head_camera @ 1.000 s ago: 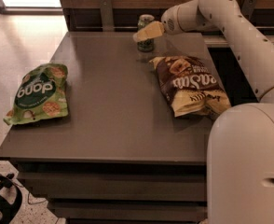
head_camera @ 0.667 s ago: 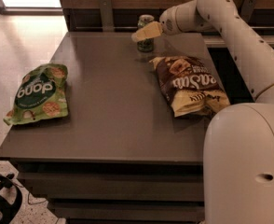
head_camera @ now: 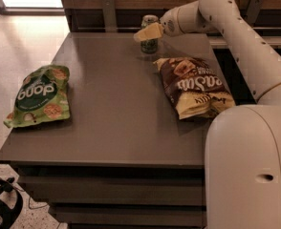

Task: Move green can near green rice chip bag

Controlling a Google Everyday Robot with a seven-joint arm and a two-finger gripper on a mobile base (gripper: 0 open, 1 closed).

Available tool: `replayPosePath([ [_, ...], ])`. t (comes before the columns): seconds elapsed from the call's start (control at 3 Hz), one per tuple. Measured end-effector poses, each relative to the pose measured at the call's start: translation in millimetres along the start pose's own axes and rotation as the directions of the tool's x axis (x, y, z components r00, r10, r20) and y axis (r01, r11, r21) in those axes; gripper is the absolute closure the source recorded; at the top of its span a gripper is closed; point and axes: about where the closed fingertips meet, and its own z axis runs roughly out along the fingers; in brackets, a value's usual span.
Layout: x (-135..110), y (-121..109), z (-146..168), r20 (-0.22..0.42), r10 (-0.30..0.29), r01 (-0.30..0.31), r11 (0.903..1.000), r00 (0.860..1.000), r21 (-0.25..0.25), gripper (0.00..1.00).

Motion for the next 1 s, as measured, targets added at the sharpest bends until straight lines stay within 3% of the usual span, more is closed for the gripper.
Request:
replayPosePath([
  [1.0, 3.2, 5.6, 10.9, -0.006, 0.002, -0.002, 0.9999, 1.0, -0.015, 0.89],
])
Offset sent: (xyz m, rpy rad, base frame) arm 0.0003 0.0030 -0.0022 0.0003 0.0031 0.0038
